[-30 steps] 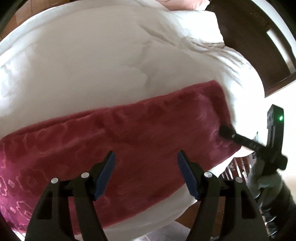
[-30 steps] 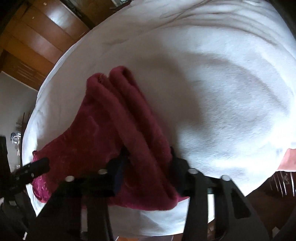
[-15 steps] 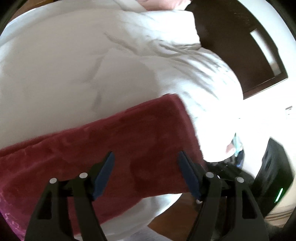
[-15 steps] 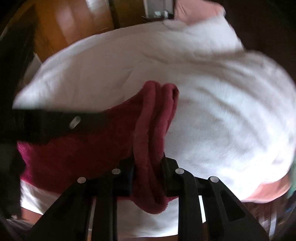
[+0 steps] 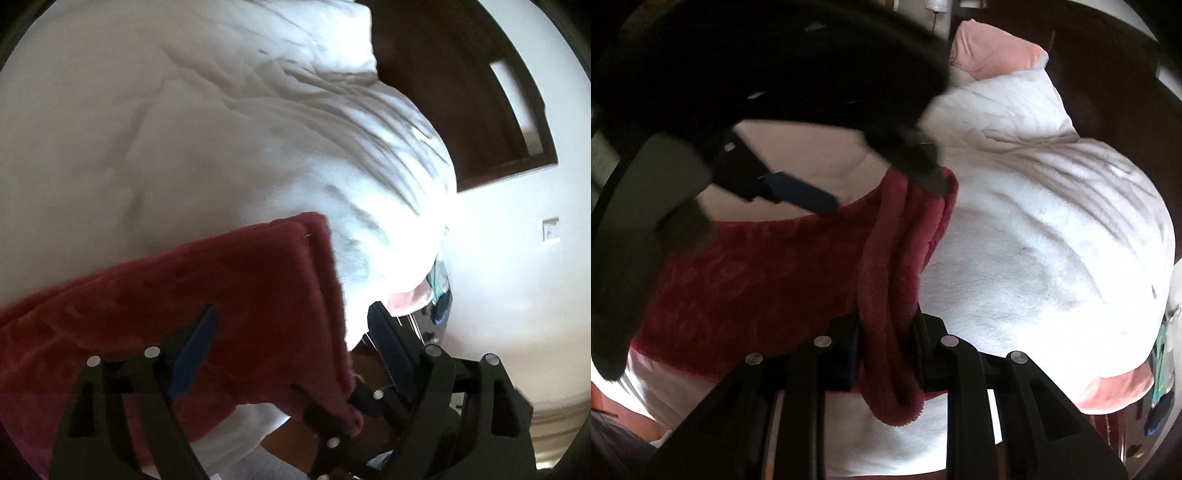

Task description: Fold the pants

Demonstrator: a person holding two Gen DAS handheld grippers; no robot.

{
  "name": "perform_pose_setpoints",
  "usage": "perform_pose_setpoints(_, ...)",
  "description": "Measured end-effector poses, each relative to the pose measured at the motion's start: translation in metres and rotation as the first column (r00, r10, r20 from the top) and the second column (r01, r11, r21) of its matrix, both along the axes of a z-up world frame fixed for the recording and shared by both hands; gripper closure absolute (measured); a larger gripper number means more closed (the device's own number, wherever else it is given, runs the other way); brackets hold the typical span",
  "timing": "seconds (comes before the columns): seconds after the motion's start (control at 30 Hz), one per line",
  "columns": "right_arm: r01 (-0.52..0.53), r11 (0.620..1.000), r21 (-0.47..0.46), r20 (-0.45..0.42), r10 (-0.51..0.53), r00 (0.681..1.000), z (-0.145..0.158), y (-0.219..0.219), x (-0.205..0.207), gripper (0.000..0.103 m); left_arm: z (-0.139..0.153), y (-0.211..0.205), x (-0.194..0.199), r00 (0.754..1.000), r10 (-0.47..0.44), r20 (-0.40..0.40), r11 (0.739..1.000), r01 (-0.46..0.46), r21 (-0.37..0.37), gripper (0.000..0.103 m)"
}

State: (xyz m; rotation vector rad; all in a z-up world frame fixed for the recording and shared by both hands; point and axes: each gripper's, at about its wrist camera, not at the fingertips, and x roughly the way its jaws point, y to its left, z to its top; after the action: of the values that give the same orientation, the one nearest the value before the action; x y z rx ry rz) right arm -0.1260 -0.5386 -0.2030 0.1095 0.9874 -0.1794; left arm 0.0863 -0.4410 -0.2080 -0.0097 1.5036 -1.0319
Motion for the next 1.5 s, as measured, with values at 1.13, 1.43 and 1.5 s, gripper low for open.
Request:
perform_pose_setpoints(1.13,-0.209,0.968,0.137,0.046,0.205,0.978,0.046,0.126,0.055,0.081,0.015,0.198,0.026,0.985,0.141,-0.097,0.990,-0.143,-0.016,0.085)
perform_pose_setpoints(1.43,-0.317,0.925,0.211,0.046,0.315,0.948,0.043,0.213,0.095,0.081,0.018,0.309,0.051,0.958,0.271,-0.093,0.962,-0.274,-0.020,0.084)
perform_pose_setpoints(1.5,-0.333,0.914,0.230,0.039,0.333,0.942,0.038,0.232,0.102,0.081,0.014,0.333,0.052,0.951,0.295,-0.091,0.955,-0.297,-0.009,0.085)
